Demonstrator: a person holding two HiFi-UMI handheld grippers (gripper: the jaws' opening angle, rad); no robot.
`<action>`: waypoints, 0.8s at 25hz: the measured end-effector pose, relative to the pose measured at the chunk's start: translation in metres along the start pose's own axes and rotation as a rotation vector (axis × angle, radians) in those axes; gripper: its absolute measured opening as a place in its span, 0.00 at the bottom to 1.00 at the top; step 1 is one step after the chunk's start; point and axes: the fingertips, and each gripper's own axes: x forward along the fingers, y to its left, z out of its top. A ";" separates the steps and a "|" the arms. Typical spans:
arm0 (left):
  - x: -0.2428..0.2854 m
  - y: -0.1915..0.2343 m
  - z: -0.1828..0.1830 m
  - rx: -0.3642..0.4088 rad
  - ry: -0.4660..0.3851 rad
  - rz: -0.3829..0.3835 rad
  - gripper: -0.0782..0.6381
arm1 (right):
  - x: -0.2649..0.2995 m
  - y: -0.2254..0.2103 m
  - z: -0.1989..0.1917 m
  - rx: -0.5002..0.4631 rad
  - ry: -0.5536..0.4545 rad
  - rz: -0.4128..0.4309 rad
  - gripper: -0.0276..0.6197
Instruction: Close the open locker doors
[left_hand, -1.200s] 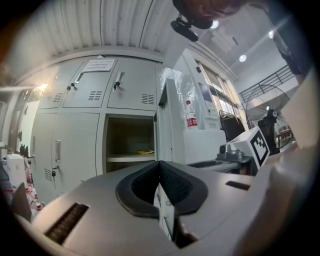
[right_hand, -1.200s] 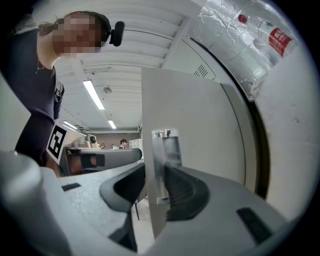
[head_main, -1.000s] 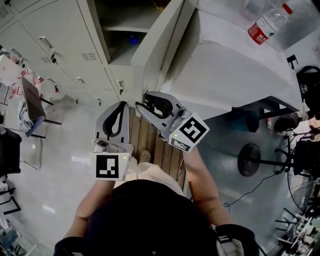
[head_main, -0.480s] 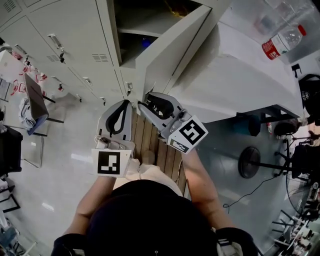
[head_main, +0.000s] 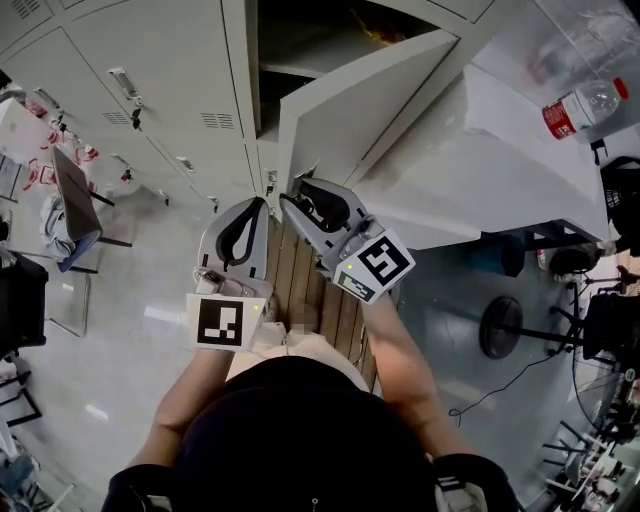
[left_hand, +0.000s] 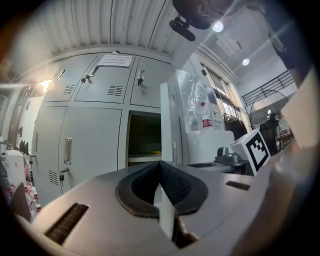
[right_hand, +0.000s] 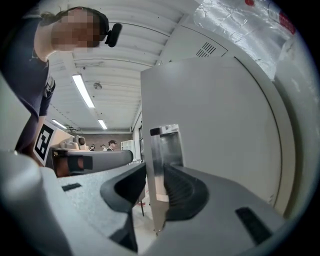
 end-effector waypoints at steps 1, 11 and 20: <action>0.001 0.003 0.000 -0.001 0.000 -0.001 0.11 | 0.003 -0.001 0.000 -0.001 0.000 -0.003 0.22; 0.013 0.030 -0.002 -0.007 -0.006 -0.009 0.11 | 0.036 -0.013 -0.001 -0.007 0.000 -0.025 0.20; 0.026 0.047 -0.005 -0.016 0.000 -0.013 0.11 | 0.057 -0.023 -0.001 0.000 -0.007 -0.039 0.19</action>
